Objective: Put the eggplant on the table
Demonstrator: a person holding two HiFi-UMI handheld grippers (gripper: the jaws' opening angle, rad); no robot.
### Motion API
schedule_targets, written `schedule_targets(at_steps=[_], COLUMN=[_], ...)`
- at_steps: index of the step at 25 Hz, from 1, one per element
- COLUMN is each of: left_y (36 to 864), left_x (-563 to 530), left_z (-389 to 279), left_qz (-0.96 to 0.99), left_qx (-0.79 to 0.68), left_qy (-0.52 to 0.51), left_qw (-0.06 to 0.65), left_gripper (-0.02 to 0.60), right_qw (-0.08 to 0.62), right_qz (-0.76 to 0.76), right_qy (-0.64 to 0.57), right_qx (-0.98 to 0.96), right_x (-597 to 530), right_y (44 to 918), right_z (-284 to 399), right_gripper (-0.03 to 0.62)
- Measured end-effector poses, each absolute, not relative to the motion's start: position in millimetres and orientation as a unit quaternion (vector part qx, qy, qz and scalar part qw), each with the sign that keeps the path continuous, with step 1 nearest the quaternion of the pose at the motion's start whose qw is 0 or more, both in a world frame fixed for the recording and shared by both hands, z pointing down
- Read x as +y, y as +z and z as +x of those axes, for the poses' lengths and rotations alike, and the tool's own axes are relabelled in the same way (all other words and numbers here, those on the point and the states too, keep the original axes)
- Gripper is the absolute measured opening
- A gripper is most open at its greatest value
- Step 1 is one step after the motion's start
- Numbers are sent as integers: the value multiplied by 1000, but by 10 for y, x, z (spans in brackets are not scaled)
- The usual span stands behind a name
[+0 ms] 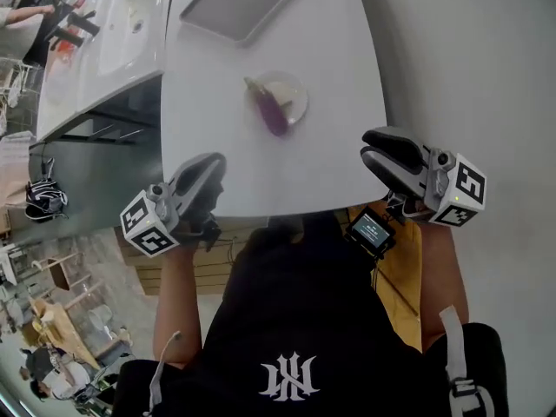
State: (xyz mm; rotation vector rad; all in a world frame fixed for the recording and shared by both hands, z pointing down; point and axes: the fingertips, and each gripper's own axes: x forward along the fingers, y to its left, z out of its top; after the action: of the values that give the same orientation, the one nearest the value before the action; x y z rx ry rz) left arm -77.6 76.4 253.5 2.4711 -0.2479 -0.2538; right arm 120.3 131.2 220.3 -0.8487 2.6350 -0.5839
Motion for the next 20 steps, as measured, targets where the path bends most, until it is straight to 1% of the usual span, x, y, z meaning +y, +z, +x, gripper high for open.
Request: schedule_targets(at_steps=[1, 4, 7, 10, 14, 17, 20], left_y=[2414, 2284, 2326, 2377, 2282, 2308, 2401], left_x=[932, 1171, 1260, 1482, 1881, 2044, 2044], left_z=[-781, -789, -781, -788, -995, -1235, -1365], left_qz=[939, 941, 951, 964, 969, 973, 982], left_qx=[-67, 5, 54, 78, 86, 70, 24], left_qy=[-121, -153, -135, -103, -98, -81, -33], left_qw=[315, 301, 272, 232, 208, 204, 183], left_gripper=[20, 20, 20, 20, 20, 20, 20], right_qw=[145, 119, 130, 143, 145, 143, 119], right_qz=[-309, -367, -406, -418, -409, -395, -387], right_qy=[-191, -157, -154, -167, -167, -168, -158], right_qx=[920, 909, 891, 881, 885, 892, 900], right_x=[1515, 1735, 1719, 1801, 2075, 2208, 2213], right_y=[2125, 2130, 2281, 2420, 2364, 2326, 2290], right_z=[1175, 1143, 1062, 804, 257, -128, -386], right_gripper=[42, 26, 5, 5, 3, 3, 3])
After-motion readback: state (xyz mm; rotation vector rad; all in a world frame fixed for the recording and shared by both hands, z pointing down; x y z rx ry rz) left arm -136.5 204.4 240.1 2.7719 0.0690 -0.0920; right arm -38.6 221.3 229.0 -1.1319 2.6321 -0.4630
